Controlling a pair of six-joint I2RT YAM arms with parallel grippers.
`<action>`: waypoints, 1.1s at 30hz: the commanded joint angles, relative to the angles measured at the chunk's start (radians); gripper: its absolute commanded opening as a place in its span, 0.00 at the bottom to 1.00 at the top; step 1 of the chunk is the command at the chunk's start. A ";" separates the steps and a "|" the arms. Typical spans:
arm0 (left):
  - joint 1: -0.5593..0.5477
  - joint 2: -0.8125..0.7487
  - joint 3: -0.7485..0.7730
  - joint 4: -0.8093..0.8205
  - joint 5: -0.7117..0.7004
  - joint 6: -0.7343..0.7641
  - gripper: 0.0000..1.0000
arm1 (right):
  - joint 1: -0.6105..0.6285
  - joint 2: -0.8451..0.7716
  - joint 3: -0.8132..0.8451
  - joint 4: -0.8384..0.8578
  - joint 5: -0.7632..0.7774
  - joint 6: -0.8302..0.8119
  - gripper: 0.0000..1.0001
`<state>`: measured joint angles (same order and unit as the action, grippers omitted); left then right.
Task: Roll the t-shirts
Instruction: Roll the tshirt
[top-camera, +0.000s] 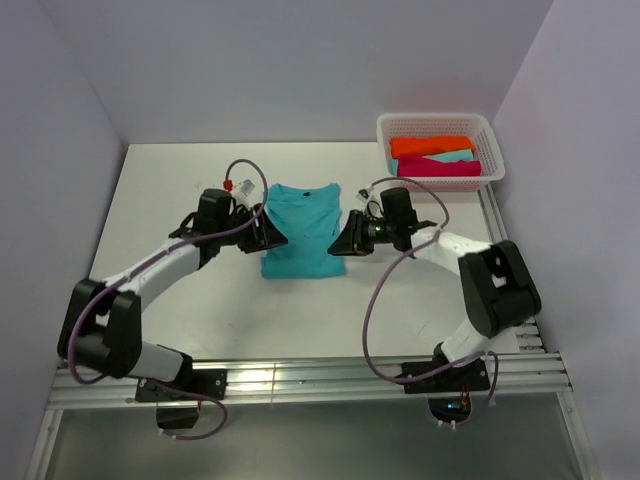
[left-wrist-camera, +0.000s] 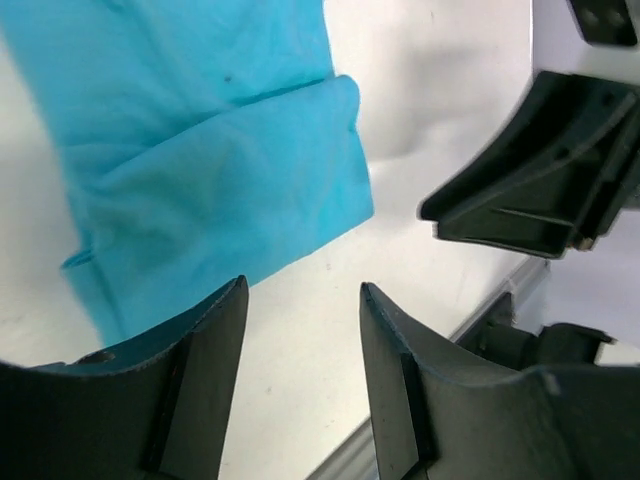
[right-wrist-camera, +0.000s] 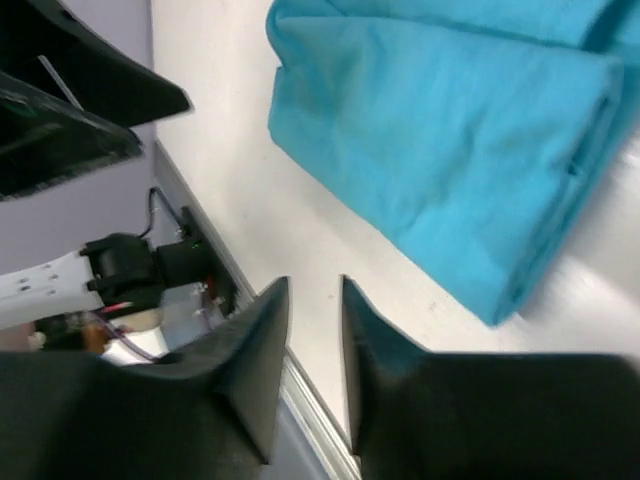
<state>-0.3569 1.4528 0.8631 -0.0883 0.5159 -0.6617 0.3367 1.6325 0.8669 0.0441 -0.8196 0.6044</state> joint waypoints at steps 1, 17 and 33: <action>-0.004 -0.139 -0.120 0.022 -0.146 0.042 0.54 | -0.008 -0.153 -0.122 0.016 0.141 -0.074 0.37; -0.057 -0.536 -0.658 0.518 -0.418 0.037 0.65 | 0.110 -0.456 -0.542 0.393 0.681 -0.170 0.54; -0.182 -0.333 -0.728 0.802 -0.557 0.045 0.62 | 0.232 -0.267 -0.576 0.654 0.721 -0.250 0.54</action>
<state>-0.5331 1.1179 0.1349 0.6064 -0.0208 -0.6426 0.5495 1.3491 0.2848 0.6201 -0.1127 0.3981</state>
